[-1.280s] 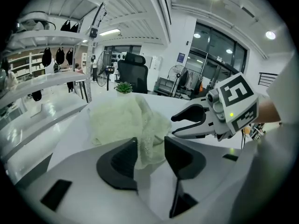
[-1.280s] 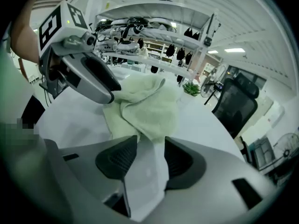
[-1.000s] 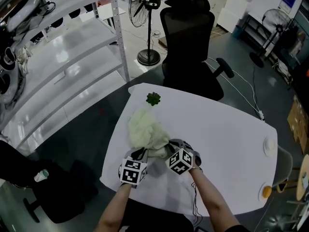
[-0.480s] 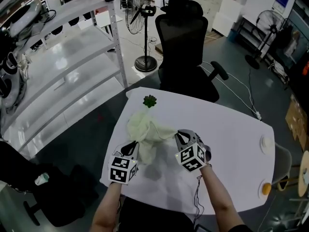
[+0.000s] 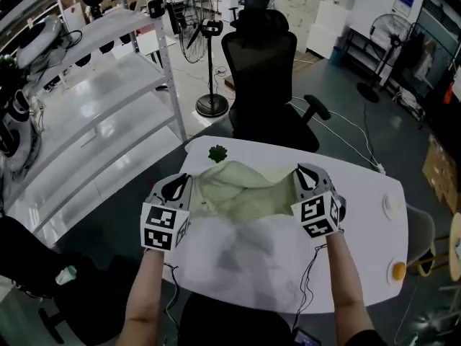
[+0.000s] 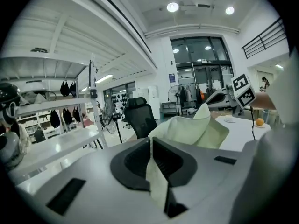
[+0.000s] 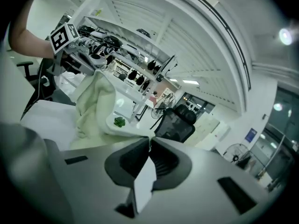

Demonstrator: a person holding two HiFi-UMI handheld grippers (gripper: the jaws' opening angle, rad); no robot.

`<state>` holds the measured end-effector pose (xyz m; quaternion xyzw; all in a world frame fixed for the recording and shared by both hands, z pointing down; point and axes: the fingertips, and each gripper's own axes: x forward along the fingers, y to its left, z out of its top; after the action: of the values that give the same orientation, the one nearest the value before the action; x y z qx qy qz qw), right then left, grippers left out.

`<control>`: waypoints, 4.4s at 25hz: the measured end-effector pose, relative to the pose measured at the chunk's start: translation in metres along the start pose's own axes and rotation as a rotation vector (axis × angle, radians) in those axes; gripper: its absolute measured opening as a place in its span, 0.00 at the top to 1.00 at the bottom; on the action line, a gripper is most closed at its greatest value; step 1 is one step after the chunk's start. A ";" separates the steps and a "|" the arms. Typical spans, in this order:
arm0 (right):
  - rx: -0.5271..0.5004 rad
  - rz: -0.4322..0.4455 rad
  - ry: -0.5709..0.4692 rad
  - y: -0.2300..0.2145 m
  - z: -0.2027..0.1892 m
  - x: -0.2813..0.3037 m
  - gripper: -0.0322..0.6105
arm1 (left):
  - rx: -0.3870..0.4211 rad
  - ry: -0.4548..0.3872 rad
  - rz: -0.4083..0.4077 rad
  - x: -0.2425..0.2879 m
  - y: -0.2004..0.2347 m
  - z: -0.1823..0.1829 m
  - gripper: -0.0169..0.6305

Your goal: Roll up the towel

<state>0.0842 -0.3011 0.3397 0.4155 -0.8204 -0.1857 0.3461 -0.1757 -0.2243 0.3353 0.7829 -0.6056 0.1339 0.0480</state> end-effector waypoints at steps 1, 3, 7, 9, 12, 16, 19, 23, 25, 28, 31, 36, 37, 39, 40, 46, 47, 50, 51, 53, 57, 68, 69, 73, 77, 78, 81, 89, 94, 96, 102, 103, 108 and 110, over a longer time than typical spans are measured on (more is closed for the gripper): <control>-0.001 -0.022 0.004 -0.010 0.001 -0.006 0.91 | 0.017 -0.013 -0.004 0.000 0.001 0.010 0.93; -0.002 -0.067 0.011 -0.029 0.000 -0.017 0.91 | 0.055 -0.039 -0.020 0.003 0.000 0.030 0.93; -0.033 -0.154 0.042 -0.069 -0.009 -0.036 0.91 | 0.121 -0.080 -0.045 0.016 -0.009 0.063 0.93; -0.050 -0.192 0.062 -0.090 -0.016 -0.043 0.91 | 0.144 -0.094 -0.052 0.028 -0.012 0.075 0.93; -0.058 -0.245 0.098 -0.118 -0.030 -0.054 0.91 | 0.175 -0.116 -0.073 0.043 -0.021 0.091 0.93; -0.092 -0.313 0.147 -0.146 -0.050 -0.072 0.91 | 0.229 -0.134 -0.129 0.062 -0.048 0.104 0.93; -0.109 -0.354 0.184 -0.156 -0.066 -0.090 0.91 | 0.282 -0.132 -0.192 0.069 -0.073 0.104 0.93; -0.084 -0.333 0.237 -0.128 -0.104 -0.127 0.91 | 0.310 -0.064 -0.359 0.065 -0.108 0.075 0.93; -0.058 -0.281 0.274 -0.093 -0.132 -0.148 0.91 | 0.330 -0.004 -0.460 0.058 -0.124 0.049 0.93; 0.013 -0.179 0.341 -0.028 -0.176 -0.174 0.91 | 0.372 0.107 -0.606 0.042 -0.146 0.003 0.93; 0.088 -0.085 0.406 0.034 -0.208 -0.193 0.91 | 0.393 0.228 -0.726 0.025 -0.160 -0.045 0.93; 0.181 0.034 0.491 0.111 -0.245 -0.214 0.91 | 0.396 0.449 -0.885 -0.010 -0.173 -0.124 0.93; 0.192 0.053 0.504 0.123 -0.249 -0.217 0.91 | 0.392 0.491 -0.908 -0.017 -0.175 -0.136 0.93; 0.205 0.087 0.527 0.144 -0.258 -0.223 0.91 | 0.369 0.563 -0.945 -0.031 -0.178 -0.157 0.93; 0.210 0.102 0.538 0.154 -0.262 -0.225 0.91 | 0.358 0.593 -0.963 -0.037 -0.179 -0.166 0.93; 0.283 0.213 0.591 0.210 -0.282 -0.234 0.91 | 0.384 0.759 -1.091 -0.077 -0.188 -0.220 0.93; 0.300 0.231 0.598 0.218 -0.285 -0.234 0.91 | 0.395 0.772 -1.102 -0.080 -0.190 -0.227 0.93; 0.374 0.262 0.601 0.229 -0.292 -0.231 0.86 | 0.403 0.773 -1.085 -0.079 -0.192 -0.242 0.91; 0.406 0.264 0.598 0.228 -0.293 -0.230 0.82 | 0.381 0.772 -1.078 -0.077 -0.193 -0.244 0.87; 0.474 0.262 0.580 0.222 -0.292 -0.229 0.73 | 0.314 0.769 -1.070 -0.075 -0.195 -0.241 0.71; 0.616 0.241 0.510 0.196 -0.280 -0.234 0.53 | 0.191 0.731 -1.061 -0.074 -0.192 -0.224 0.50; 0.905 0.143 0.555 0.130 -0.372 -0.210 0.61 | -0.036 0.581 -0.769 -0.022 -0.154 -0.191 0.53; 0.914 0.169 0.556 0.134 -0.373 -0.201 0.63 | -0.031 0.592 -0.750 -0.018 -0.154 -0.196 0.52; 0.980 0.226 0.562 0.144 -0.370 -0.180 0.72 | -0.003 0.632 -0.708 -0.010 -0.159 -0.213 0.52; 1.031 0.197 0.574 0.134 -0.373 -0.190 0.90 | 0.024 0.654 -0.691 -0.009 -0.161 -0.221 0.51; 1.022 0.189 0.594 0.129 -0.377 -0.198 0.91 | 0.026 0.656 -0.683 -0.009 -0.158 -0.220 0.51; 0.946 0.150 0.704 0.111 -0.401 -0.227 0.91 | 0.011 0.651 -0.656 -0.007 -0.150 -0.219 0.51; 0.873 0.179 0.929 0.109 -0.443 -0.264 0.79 | 0.032 0.636 -0.609 -0.003 -0.138 -0.213 0.47; 0.885 0.074 0.742 0.041 -0.410 -0.251 0.71 | -0.068 0.550 -0.419 0.014 -0.089 -0.192 0.47; 0.944 0.059 0.620 0.012 -0.389 -0.228 0.70 | -0.106 0.553 -0.355 0.020 -0.068 -0.195 0.47; 0.899 0.241 0.590 0.008 -0.364 -0.128 0.66 | -0.216 0.624 -0.297 0.030 -0.043 -0.216 0.47; 0.866 0.265 0.627 0.013 -0.368 -0.115 0.66 | -0.221 0.639 -0.296 0.031 -0.043 -0.220 0.47; 0.785 0.349 0.735 0.036 -0.380 -0.076 0.76 | -0.217 0.744 -0.279 0.028 -0.052 -0.250 0.71; 0.737 0.358 0.746 0.035 -0.380 -0.072 0.85 | -0.182 0.770 -0.247 0.022 -0.051 -0.258 0.93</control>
<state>0.3693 -0.2292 0.5936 0.4009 -0.7107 0.3353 0.4709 -0.1607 -0.1703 0.5935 0.7350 -0.4544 0.3559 0.3558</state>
